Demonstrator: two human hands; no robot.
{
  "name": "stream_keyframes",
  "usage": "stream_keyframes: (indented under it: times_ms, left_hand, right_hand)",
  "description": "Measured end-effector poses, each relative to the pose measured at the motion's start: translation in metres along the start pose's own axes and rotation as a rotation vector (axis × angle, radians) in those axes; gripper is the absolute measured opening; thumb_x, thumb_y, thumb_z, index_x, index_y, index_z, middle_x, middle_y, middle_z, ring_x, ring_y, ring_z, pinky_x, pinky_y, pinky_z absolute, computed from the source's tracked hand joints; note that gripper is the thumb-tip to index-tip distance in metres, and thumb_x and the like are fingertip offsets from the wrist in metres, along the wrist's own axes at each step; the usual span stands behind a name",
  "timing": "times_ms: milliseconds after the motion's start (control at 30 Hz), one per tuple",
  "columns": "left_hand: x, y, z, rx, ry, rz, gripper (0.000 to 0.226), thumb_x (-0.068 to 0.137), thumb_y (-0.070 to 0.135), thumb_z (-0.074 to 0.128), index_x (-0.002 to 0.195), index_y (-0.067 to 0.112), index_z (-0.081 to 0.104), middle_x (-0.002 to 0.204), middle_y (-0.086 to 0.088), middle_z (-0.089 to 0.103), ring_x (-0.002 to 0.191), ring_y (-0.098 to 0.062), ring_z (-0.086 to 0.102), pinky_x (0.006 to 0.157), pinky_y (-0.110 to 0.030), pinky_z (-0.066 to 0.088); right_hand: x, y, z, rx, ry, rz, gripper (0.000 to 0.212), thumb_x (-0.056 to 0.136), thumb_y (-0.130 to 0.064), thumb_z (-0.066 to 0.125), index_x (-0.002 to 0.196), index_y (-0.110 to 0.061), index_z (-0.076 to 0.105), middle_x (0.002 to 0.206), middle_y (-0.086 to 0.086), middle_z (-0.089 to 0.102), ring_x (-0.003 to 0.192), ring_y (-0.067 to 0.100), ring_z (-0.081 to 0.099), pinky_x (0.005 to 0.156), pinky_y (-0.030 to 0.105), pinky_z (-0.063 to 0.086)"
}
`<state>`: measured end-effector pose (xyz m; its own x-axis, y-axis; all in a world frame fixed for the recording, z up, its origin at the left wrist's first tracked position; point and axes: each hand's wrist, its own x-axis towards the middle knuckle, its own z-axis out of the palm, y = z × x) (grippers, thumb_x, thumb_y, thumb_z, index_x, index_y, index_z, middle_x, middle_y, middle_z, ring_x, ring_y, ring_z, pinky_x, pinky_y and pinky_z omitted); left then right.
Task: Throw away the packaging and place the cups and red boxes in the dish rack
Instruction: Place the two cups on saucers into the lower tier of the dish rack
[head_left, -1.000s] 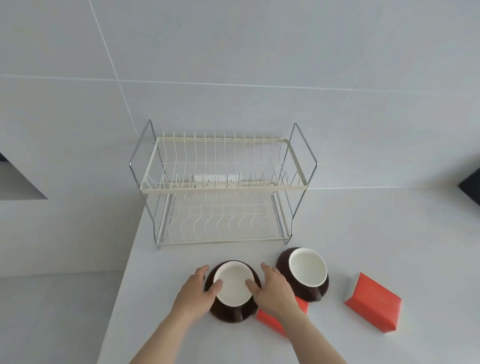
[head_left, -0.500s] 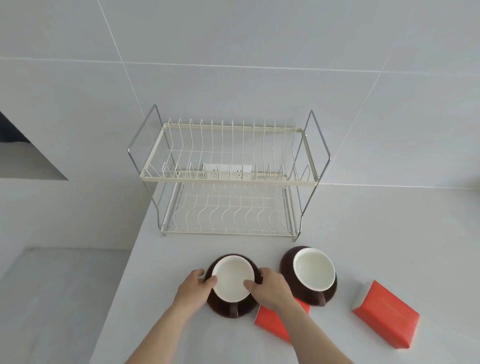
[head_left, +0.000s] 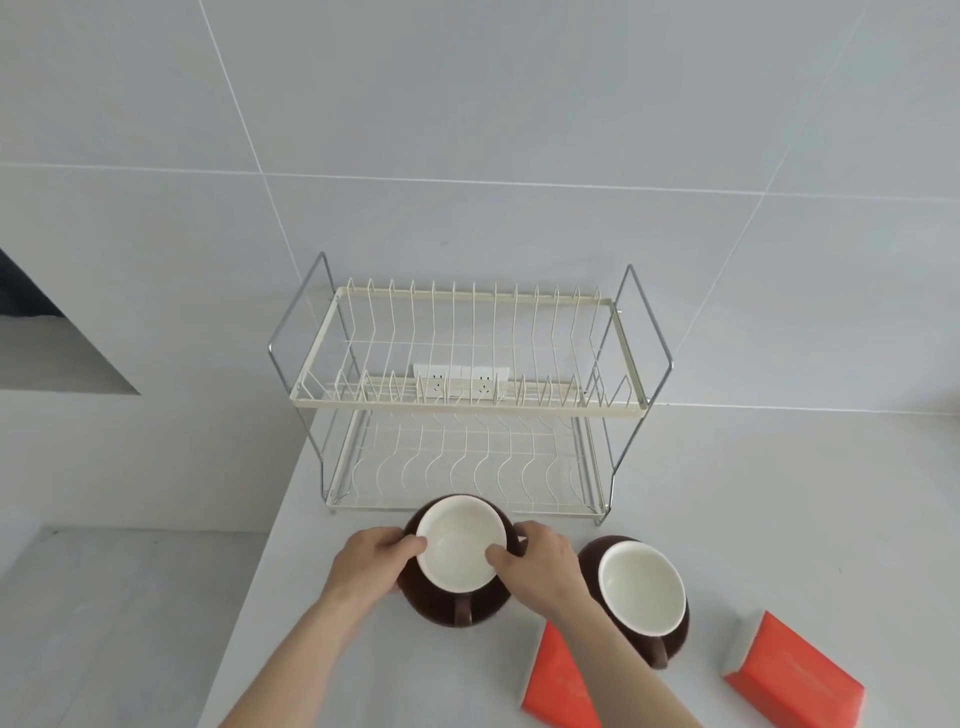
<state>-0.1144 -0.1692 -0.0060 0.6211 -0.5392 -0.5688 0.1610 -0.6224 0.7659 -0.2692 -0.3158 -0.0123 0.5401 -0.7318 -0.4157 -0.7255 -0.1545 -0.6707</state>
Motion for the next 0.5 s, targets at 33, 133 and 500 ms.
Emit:
stream_keyframes:
  times_ms: [33, 133, 500]
  left_hand:
    - [0.004, 0.006, -0.004, -0.015, 0.007, 0.014, 0.033, 0.063, 0.044, 0.067, 0.082, 0.019, 0.078, 0.087, -0.006, 0.077, 0.092, -0.022, 0.073, 0.088, -0.041, 0.061]
    - [0.016, 0.025, -0.014, -0.022, 0.035, 0.043, 0.033, 0.066, 0.043, 0.066, 0.08, 0.015, 0.076, 0.086, -0.008, 0.077, 0.092, -0.022, 0.073, 0.089, -0.041, 0.06]
    - [0.112, 0.064, -0.049, 0.051, 0.137, 0.026, 0.043, 0.062, 0.053, 0.062, 0.073, 0.012, 0.067, 0.08, -0.009, 0.072, 0.088, -0.026, 0.07, 0.093, -0.05, 0.056]
  right_hand:
    - [0.004, -0.007, -0.001, 0.04, 0.006, 0.006, 0.038, 0.066, -0.048, 0.055, 0.091, -0.022, 0.067, 0.083, -0.003, 0.069, 0.08, 0.019, 0.064, 0.072, 0.036, 0.055]
    - [0.019, -0.025, -0.005, 0.128, 0.022, 0.022, 0.038, 0.063, -0.047, 0.058, 0.09, -0.022, 0.069, 0.084, -0.002, 0.07, 0.081, 0.02, 0.065, 0.072, 0.036, 0.056]
    - [0.111, -0.075, 0.014, 0.246, 0.052, 0.098, 0.026, 0.068, -0.039, 0.067, 0.076, -0.015, 0.068, 0.075, -0.001, 0.066, 0.08, 0.024, 0.066, 0.069, 0.035, 0.053]
